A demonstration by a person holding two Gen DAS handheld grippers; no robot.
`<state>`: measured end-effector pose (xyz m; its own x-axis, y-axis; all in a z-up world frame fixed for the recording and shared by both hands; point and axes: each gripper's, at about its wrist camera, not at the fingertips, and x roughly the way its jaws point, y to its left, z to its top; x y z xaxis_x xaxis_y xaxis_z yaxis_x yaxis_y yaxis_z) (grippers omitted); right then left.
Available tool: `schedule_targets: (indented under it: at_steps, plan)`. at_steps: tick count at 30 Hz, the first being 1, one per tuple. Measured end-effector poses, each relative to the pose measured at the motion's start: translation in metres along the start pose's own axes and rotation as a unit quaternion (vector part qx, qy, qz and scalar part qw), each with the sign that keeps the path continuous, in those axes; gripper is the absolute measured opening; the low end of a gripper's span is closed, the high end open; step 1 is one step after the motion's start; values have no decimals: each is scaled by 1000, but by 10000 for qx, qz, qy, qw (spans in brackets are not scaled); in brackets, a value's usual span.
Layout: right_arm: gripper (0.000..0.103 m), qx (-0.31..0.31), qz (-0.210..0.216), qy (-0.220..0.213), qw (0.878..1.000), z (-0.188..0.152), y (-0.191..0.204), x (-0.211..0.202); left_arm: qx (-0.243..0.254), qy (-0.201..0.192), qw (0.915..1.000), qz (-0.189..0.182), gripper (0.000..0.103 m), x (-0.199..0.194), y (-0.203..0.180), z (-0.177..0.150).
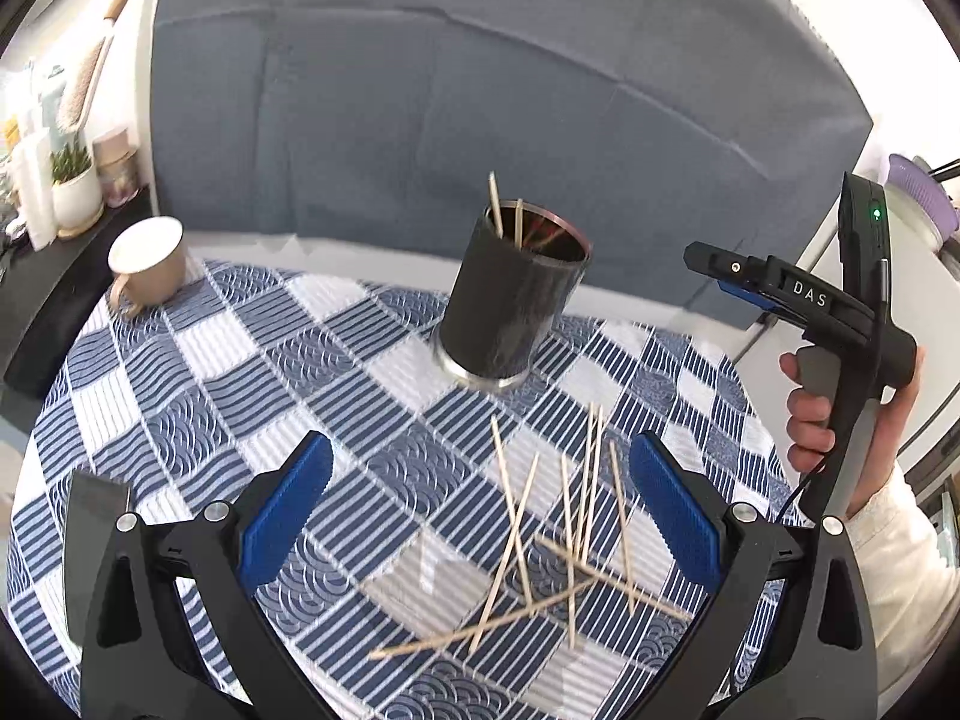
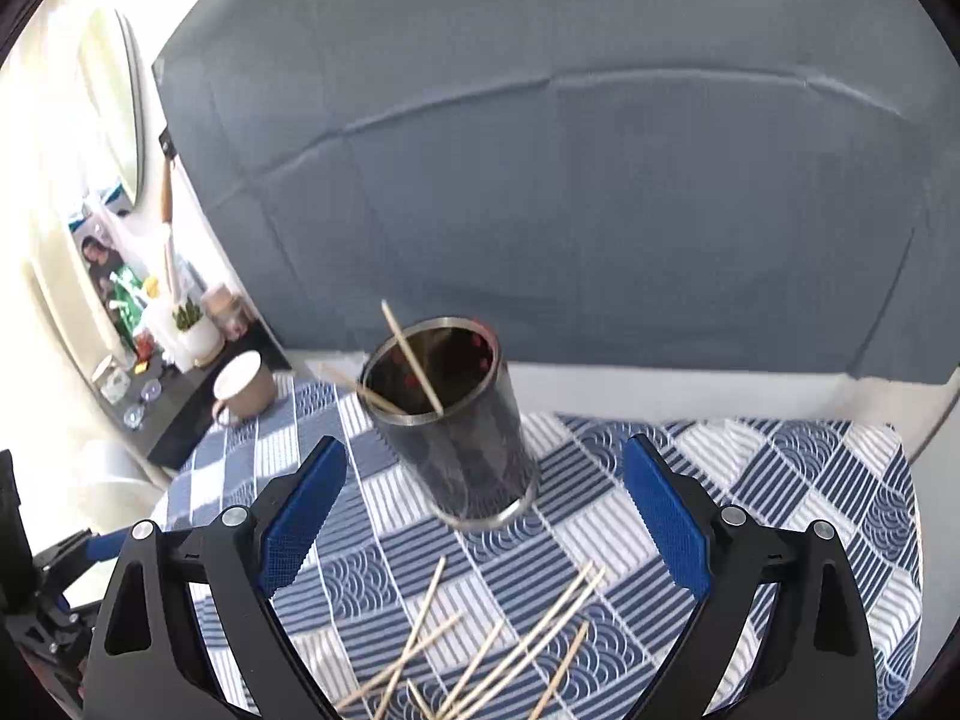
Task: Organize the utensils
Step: 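Move both open tools back down to the remaining sticks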
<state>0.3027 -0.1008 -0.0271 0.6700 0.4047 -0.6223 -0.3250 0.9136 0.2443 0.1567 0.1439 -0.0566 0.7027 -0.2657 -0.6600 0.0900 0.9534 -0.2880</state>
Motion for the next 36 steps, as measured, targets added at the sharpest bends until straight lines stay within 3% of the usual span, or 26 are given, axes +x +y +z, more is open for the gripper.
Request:
schedule_targets:
  at_steps: [12,18,27,36]
  plan:
    - [89,-125,-163,665,9976,-49,-5,18,-88,721,9972,154,97,19,11,-58]
    - [89,-189,-317,1002,9943,-73,-14,27,-30,1142,9934,37,97,39,15,-79]
    - [89,-27,-482,1567,9865,-105,-32,47,294,1857,9822,9,97,72,32,-99]
    - [89,-105,-621,2115,9753,-141,-39,68,876,2489,9646,69,97,99,45,-103]
